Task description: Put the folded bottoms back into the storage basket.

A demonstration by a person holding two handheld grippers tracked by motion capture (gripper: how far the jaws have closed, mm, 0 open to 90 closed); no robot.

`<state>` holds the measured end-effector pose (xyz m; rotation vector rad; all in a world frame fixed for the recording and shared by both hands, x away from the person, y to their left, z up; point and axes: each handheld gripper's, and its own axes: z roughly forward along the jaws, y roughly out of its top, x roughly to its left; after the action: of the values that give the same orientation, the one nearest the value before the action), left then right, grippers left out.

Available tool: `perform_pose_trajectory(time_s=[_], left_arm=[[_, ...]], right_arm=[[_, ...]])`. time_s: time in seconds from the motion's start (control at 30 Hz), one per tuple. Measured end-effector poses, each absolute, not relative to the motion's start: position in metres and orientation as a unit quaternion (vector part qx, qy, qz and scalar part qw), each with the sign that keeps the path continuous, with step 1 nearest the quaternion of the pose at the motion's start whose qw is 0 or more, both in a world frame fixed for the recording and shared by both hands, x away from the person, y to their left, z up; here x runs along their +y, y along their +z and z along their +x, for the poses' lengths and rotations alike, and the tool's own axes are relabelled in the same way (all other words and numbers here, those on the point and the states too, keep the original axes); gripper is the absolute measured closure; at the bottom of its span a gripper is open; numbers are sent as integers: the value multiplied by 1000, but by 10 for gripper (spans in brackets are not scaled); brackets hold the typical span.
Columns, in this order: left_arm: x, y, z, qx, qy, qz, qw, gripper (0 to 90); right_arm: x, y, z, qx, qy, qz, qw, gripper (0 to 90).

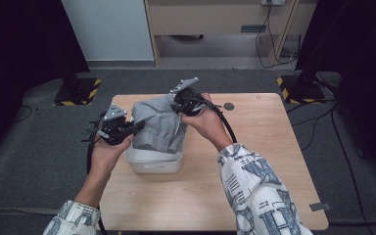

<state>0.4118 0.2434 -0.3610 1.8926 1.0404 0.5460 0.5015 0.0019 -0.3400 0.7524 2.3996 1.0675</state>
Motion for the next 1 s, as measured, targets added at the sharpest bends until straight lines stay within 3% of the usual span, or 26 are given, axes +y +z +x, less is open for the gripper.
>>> perform_pose_trajectory(time_s=[1.0], left_arm=[[253, -368, 417, 430, 220, 759, 436, 811]], right_arm=[[16, -348, 512, 858, 389, 273, 196, 779]])
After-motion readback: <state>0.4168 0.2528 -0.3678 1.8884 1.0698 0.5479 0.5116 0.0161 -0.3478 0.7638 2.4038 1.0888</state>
